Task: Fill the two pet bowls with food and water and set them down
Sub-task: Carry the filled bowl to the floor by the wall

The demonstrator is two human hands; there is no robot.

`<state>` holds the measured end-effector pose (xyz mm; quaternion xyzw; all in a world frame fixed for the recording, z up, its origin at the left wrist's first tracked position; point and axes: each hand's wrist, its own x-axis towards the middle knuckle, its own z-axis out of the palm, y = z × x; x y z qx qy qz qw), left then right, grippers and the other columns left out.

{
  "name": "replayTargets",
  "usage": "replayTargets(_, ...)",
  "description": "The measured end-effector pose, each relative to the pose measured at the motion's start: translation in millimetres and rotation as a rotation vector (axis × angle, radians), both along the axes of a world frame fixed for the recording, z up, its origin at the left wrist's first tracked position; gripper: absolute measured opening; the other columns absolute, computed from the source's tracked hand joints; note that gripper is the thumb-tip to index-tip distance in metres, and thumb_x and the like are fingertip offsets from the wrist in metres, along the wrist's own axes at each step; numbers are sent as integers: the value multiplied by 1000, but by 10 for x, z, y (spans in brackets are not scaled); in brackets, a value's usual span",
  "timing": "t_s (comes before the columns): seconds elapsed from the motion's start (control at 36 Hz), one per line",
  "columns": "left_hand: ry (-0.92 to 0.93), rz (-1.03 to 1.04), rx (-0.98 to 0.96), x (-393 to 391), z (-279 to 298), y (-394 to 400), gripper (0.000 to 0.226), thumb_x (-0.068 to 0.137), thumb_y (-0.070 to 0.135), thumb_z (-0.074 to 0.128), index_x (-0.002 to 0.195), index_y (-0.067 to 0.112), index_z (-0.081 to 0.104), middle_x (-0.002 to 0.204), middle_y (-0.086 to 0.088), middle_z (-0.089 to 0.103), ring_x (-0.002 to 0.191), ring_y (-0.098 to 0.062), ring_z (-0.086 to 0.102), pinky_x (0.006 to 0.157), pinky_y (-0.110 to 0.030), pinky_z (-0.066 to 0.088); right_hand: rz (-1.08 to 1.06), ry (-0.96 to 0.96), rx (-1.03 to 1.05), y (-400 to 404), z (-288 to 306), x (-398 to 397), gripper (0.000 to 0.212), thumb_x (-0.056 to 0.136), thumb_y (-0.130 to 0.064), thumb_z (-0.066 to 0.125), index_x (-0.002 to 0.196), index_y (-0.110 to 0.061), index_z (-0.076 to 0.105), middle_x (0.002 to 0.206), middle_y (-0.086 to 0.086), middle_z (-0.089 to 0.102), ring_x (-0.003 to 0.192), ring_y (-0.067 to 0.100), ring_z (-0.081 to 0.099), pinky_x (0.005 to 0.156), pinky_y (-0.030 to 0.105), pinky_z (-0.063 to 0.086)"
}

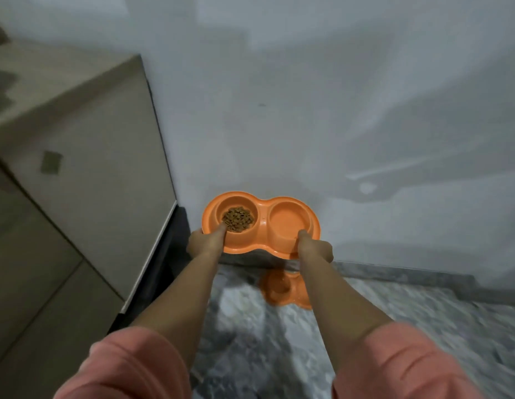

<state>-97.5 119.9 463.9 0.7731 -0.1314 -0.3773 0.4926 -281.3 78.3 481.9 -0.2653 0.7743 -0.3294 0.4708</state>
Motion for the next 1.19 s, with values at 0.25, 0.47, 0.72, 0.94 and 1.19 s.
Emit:
replayTargets(0.25,62,45,9,84,-1437,-100,47,84,35,68,119,5,62,115,-14,65,106,-32,62,90,-38,50,-13,-19,3,-121,-1465,188,52,83,-37,64,118,1,57,121,19,58,100,36,61,74,37,45)
replayTargets(0.47,145,50,47,266,-2453,-207,52,78,37,71,122,13,59,110,-12,63,93,-30,62,90,-47,54,-7,-22,55,-180,-2436,385,59,84,-36,63,129,0,51,131,20,50,100,39,60,74,40,49)
replayTargets(0.72,185,72,98,467,-3218,-411,43,84,30,69,124,17,60,111,-14,65,98,-32,64,81,-42,57,21,27,155,-343,-3353,635,60,85,-38,59,127,4,51,128,25,52,111,41,54,90,44,48)
replayTargets(0.94,119,161,254,703,-3935,-556,47,81,41,69,113,6,66,107,-18,69,97,-35,66,90,-41,53,126,101,179,-480,-3947,930,54,93,-37,49,129,2,50,131,22,53,121,39,48,101,40,38)
replayTargets(1.19,73,147,390,928,-4420,-697,54,87,42,63,120,0,61,115,-21,64,106,-36,62,92,-42,50,108,80,191,-643,-4495,1190,68,81,-41,62,129,5,49,127,23,55,120,39,52,100,46,45)
